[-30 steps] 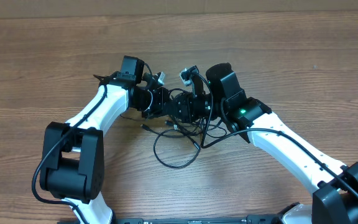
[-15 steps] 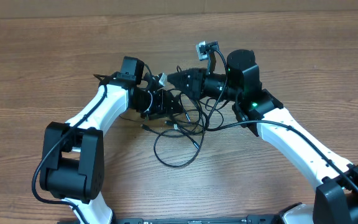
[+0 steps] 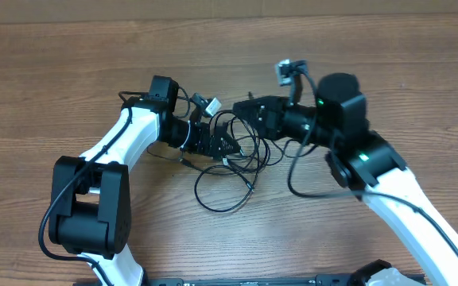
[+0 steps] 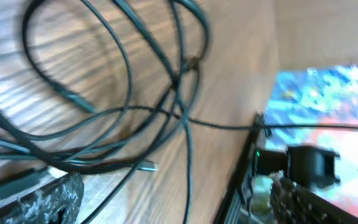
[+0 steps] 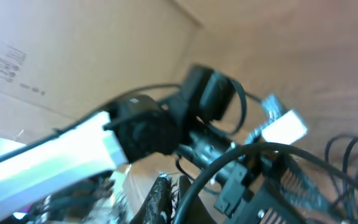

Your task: Untangle cables

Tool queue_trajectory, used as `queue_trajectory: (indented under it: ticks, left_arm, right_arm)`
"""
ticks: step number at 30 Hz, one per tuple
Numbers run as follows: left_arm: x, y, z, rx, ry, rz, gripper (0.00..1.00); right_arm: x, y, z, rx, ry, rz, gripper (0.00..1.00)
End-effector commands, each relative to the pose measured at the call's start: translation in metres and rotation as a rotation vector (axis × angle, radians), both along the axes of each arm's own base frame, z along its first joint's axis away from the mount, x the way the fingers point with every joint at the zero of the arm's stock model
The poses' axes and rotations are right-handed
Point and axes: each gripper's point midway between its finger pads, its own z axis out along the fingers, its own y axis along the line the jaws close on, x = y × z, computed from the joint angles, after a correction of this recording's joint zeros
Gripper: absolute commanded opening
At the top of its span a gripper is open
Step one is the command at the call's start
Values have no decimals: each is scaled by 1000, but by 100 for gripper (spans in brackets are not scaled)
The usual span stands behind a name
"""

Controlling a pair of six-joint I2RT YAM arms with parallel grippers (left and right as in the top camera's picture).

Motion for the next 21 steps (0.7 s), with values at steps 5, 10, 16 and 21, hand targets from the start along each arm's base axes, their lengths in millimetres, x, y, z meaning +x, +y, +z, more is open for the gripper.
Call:
queue_trajectory:
  ticks: [5,10,16,21]
  left_arm:
    - [-15,-11,55,-215,-248,-162,95]
    - [-34,-26,70,-305,-338,-267,95]
    - [-44,-46,64,-286,-386,-347,94]
    - [-28,-66,52,-198,-542,-395,100]
  right_arm:
    - [-8,-19,75,87,-257,-76,4]
    - [-7,-18,100,200,-262,-91,4]
    - [-7,-18,103,248,-197,-96,4]
    - [-9,-17,106,259,-199,-87,4]
